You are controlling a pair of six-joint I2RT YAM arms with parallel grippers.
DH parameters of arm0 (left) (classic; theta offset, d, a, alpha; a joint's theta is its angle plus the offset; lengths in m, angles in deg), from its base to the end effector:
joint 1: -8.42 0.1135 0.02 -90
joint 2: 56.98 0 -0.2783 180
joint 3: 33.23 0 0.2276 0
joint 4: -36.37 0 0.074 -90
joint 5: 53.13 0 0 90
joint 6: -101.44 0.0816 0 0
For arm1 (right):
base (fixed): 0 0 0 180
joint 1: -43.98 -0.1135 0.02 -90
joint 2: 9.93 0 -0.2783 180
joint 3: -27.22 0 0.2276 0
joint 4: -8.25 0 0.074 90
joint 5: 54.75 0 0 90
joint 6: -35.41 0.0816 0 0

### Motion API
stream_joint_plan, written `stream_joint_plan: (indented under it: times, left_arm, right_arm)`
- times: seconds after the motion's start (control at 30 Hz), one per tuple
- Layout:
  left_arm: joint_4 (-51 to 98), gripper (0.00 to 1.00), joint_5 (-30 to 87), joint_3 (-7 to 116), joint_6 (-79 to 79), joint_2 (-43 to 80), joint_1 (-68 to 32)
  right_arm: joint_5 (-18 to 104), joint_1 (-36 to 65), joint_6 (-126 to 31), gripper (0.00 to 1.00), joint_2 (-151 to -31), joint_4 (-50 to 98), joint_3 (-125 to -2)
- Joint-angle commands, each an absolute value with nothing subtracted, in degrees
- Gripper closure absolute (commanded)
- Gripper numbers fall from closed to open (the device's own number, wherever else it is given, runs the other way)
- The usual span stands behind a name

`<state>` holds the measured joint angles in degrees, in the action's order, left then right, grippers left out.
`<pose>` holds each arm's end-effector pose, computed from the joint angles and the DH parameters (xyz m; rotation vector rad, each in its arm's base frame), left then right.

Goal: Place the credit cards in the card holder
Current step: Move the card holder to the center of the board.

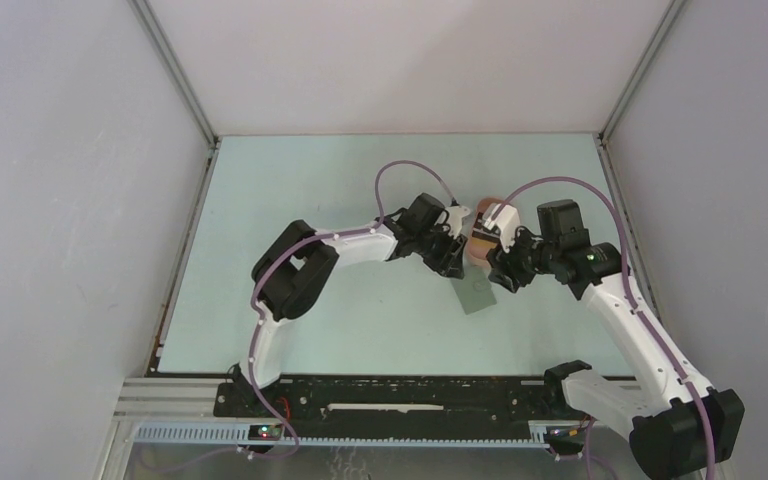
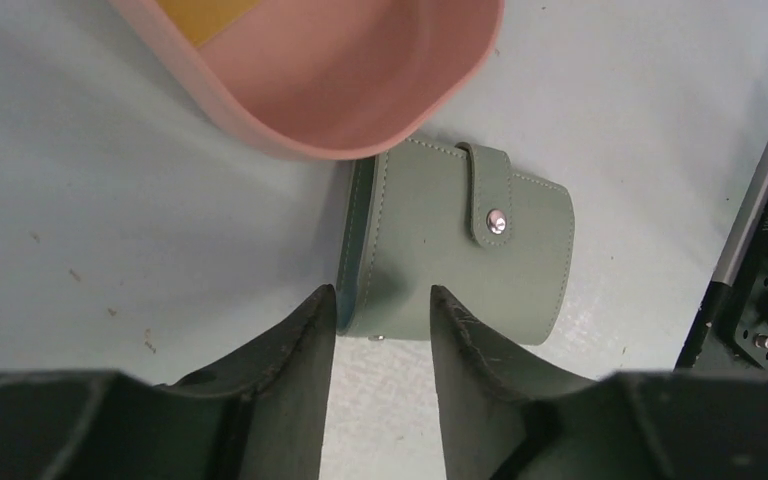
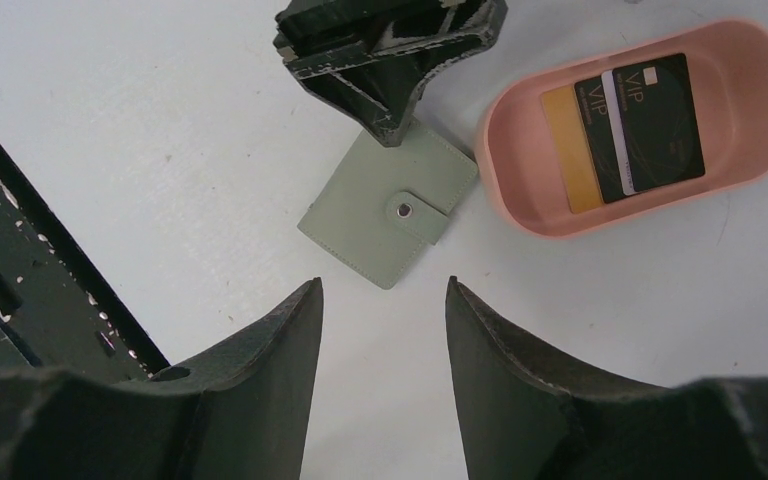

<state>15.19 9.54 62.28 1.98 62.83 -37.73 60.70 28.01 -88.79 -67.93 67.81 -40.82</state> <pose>0.2975 -0.3638 0.1569 1.0158 2.2785 -1.0078 0.1754 0.0867 0.2769 -1.1748 2.0477 0.3871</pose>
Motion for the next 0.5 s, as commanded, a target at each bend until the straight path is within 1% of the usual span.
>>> stream_joint_plan:
  times: [0.0, 0.07, 0.2, 0.27, 0.4, 0.47]
  left_arm:
    - [12.97, 0.59, 6.34, 67.66, 2.84, 65.27, -37.82]
    - [12.36, 0.64, 6.07, 68.32, 2.63, 65.96, -37.89]
    - [12.21, 0.67, 5.75, 68.35, 2.25, 66.46, -37.92]
    - [12.04, 0.75, 5.55, 68.15, 2.06, 66.44, -37.93]
    - [13.12, 0.99, 5.47, 66.30, 1.58, 65.18, -37.91]
    - [14.54, 1.00, 5.93, 64.00, 1.29, 63.51, -37.94]
  right_arm:
    - [59.86, 27.46, -89.13, 0.43, -68.06, 66.34, -40.63]
    - [59.79, 27.46, -89.08, 0.43, -68.03, 66.22, -40.54]
    - [59.83, 27.46, -89.05, 0.42, -68.02, 66.17, -40.54]
    - [59.77, 27.40, -89.10, 0.43, -68.02, 66.17, -40.54]
    - [59.84, 27.45, -89.02, 0.42, -67.74, 66.24, -40.54]
    - [59.93, 27.67, -89.01, 0.42, -67.68, 66.28, -40.54]
